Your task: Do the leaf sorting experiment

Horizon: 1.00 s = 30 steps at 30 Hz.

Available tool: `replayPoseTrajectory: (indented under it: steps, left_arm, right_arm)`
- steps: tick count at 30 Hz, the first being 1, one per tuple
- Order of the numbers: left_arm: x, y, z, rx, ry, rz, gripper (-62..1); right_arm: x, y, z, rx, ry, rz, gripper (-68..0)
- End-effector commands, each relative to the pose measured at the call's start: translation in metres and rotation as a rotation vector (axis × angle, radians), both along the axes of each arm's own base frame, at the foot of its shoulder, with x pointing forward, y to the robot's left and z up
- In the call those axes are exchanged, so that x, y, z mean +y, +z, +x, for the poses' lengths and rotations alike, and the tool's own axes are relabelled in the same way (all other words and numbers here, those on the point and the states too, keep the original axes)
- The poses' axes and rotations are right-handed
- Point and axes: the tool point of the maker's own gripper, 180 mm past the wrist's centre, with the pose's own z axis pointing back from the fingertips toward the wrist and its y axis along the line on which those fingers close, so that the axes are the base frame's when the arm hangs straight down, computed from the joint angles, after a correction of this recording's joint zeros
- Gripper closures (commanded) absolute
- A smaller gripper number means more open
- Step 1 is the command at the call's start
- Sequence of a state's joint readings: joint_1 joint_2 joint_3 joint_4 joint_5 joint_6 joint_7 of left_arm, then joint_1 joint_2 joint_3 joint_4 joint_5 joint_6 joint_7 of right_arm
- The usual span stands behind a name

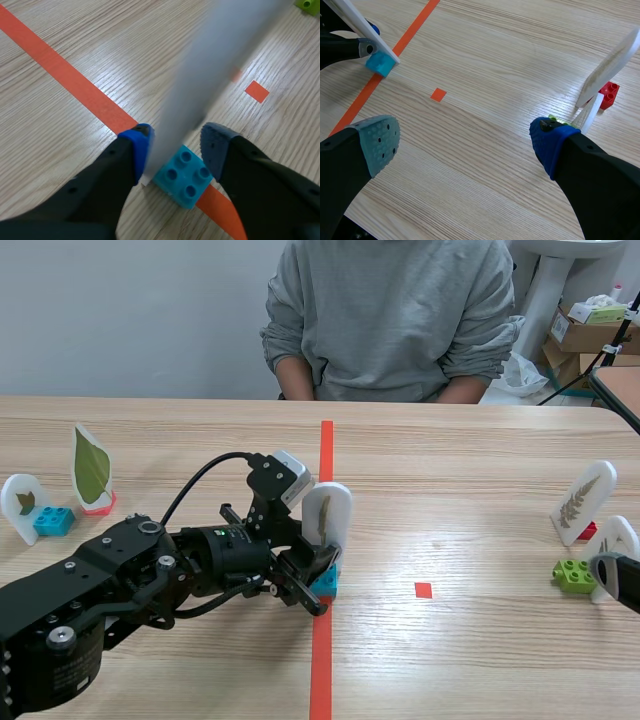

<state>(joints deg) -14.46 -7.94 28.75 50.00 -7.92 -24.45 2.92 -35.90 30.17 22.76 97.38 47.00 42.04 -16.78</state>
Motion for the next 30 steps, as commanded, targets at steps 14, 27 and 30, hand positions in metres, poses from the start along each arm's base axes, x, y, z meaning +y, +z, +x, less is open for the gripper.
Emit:
replayPoseTrajectory:
  steps: [14, 27, 30]
  left_arm:
    - [-0.004, 0.014, 0.009, -0.031, 0.003, -0.038, -8.5]
    - [0.002, 0.016, 0.011, -0.024, 0.013, -0.037, -8.5]
    - [0.003, 0.026, 0.008, -0.029, -0.006, -0.052, -8.5]
  right_arm:
    - [0.0, 0.009, 0.005, -0.033, 0.003, 0.013, -53.1]
    - [0.0, 0.009, 0.005, -0.033, 0.003, 0.012, -53.1]
    - [0.0, 0.009, 0.006, -0.033, 0.003, 0.012, -53.1]
